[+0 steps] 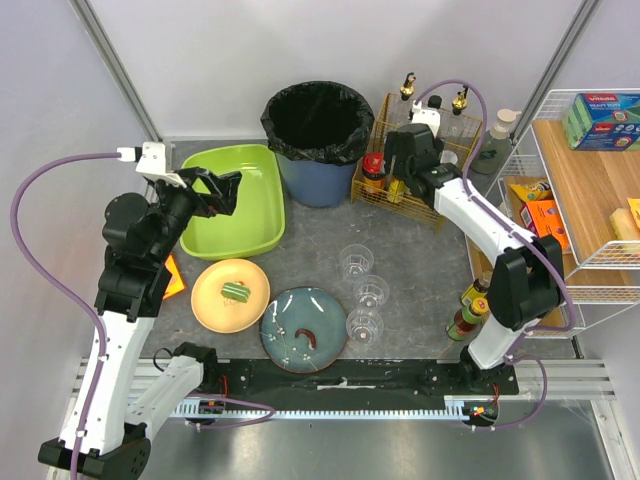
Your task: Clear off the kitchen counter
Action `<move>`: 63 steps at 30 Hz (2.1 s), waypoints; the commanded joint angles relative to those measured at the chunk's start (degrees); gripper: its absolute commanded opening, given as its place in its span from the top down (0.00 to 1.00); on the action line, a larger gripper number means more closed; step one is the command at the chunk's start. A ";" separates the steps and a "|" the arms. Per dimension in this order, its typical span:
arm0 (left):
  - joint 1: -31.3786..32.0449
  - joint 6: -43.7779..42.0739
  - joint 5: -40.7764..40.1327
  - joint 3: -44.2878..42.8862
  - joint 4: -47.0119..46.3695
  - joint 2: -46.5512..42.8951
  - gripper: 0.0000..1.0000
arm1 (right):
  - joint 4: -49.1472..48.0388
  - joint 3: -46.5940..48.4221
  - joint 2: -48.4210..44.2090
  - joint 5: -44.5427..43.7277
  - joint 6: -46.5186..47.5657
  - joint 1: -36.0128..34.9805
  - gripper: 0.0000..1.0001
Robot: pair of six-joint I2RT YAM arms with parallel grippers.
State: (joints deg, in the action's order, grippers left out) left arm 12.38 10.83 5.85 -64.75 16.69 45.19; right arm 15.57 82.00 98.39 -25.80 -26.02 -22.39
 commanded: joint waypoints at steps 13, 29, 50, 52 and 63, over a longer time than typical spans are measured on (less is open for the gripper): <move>0.10 1.03 5.74 -1.78 0.10 2.27 0.01 | 35.12 9.68 -14.01 5.85 2.99 2.18 0.12; 1.59 5.25 31.59 -0.12 -5.96 8.25 0.01 | 53.06 -2.80 -27.37 4.03 -6.14 3.50 0.14; 2.03 5.60 24.92 1.29 -4.47 7.90 0.01 | 55.18 -20.99 -36.69 -6.90 -17.75 8.33 0.20; 2.12 5.52 24.22 1.29 -4.21 7.90 0.01 | 53.78 -22.57 -37.21 -5.93 -17.66 8.77 0.23; 2.12 5.52 22.37 0.94 -3.24 7.37 0.01 | 48.06 -28.12 -39.15 -6.71 -15.12 9.30 0.39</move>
State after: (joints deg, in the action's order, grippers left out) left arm 14.28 15.33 29.85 -63.35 13.67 53.49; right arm 65.28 55.75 60.36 -31.35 -41.54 -13.96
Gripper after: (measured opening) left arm 0.991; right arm 0.637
